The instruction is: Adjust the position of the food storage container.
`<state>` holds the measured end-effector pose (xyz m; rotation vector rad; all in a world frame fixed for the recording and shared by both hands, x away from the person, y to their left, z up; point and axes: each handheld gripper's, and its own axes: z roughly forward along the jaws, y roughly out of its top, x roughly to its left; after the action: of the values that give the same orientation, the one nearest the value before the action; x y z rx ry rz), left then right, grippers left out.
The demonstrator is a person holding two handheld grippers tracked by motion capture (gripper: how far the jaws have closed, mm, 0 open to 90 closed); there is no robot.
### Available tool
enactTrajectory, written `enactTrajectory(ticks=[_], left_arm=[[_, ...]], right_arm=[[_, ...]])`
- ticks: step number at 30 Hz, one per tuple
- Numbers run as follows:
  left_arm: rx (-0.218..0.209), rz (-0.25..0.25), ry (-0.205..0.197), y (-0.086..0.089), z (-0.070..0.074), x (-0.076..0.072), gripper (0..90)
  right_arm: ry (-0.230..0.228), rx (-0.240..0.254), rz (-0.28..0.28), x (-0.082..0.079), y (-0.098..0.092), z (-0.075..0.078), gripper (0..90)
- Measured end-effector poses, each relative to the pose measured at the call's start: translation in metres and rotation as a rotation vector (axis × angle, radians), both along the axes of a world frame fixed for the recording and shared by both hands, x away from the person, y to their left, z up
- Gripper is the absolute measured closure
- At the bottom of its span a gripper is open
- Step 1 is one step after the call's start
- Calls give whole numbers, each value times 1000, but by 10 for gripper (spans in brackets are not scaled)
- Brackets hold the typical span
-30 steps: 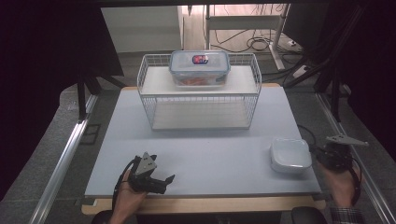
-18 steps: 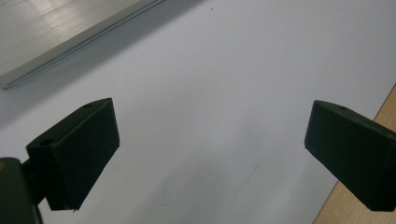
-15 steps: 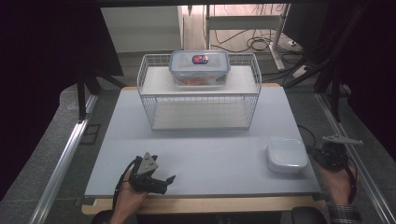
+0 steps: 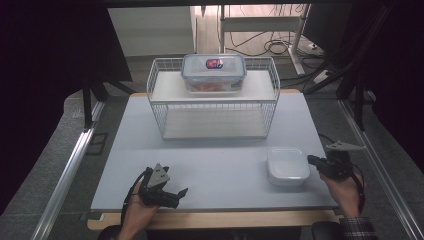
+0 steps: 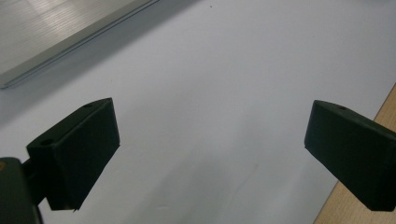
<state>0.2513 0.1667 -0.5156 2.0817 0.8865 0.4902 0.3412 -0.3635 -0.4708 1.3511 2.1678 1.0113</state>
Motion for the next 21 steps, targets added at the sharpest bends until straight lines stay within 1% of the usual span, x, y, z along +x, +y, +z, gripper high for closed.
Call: enactTrajectory(ticks=[2, 5, 6, 11, 12, 15, 17, 18, 19, 21], left_arm=[[2, 0, 0, 0, 0, 0, 30], [4, -1, 1, -1, 0, 0, 30], [7, -3, -1, -1, 0, 0, 30], [11, -5, 0, -1, 0, 0, 30], [11, -5, 0, -1, 0, 0, 30], [12, -6, 0, -1, 0, 0, 30], [13, -6, 0, -1, 0, 0, 30], [15, -7, -1, -1, 0, 0, 30], [17, -8, -2, -1, 0, 0, 30], [19, -8, -2, -1, 0, 0, 30]], right_arm=[[5, -2, 18, -1, 6, 0, 882], [18, 13, 60, -2, 18, -1, 886], [18, 13, 60, -2, 18, -1, 886], [37, 6, 122, -6, 38, -2, 890], [37, 6, 122, -6, 38, -2, 890], [42, 2, 154, -10, 47, -2, 890], [51, 7, 166, -12, 51, -2, 890], [52, 12, 181, -14, 56, -2, 891], [52, 12, 181, -14, 56, -2, 891], [58, 12, 203, -15, 64, -3, 890]])
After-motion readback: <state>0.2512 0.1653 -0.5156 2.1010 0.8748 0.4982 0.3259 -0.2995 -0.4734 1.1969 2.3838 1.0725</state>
